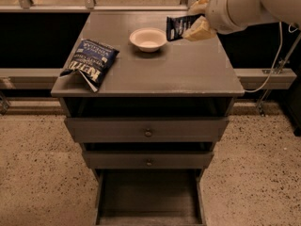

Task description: Pick rxbar blueberry from bottom drawer and place on counter

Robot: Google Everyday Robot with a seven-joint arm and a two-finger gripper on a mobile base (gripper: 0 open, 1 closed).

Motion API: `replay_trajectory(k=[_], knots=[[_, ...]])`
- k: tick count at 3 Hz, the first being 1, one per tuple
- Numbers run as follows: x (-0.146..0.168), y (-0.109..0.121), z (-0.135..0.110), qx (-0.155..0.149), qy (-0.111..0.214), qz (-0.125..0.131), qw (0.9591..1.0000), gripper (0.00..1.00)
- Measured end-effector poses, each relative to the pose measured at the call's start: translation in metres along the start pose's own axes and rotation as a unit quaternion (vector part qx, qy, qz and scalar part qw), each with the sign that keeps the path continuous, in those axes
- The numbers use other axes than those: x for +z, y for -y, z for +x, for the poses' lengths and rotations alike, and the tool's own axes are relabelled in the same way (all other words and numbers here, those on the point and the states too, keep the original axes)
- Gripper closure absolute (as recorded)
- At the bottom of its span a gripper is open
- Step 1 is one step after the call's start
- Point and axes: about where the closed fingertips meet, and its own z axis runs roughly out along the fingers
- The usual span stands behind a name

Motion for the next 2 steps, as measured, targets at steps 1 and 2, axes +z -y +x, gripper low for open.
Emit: replay_trajectory(k=[1, 2], knots=[[-0.002, 0.005, 0.022, 0.069, -0.024, 0.024, 0.997, 1.0], [-0.002, -0.021, 0.06, 0.176, -0.058, -0.003, 0.9827, 1.0]])
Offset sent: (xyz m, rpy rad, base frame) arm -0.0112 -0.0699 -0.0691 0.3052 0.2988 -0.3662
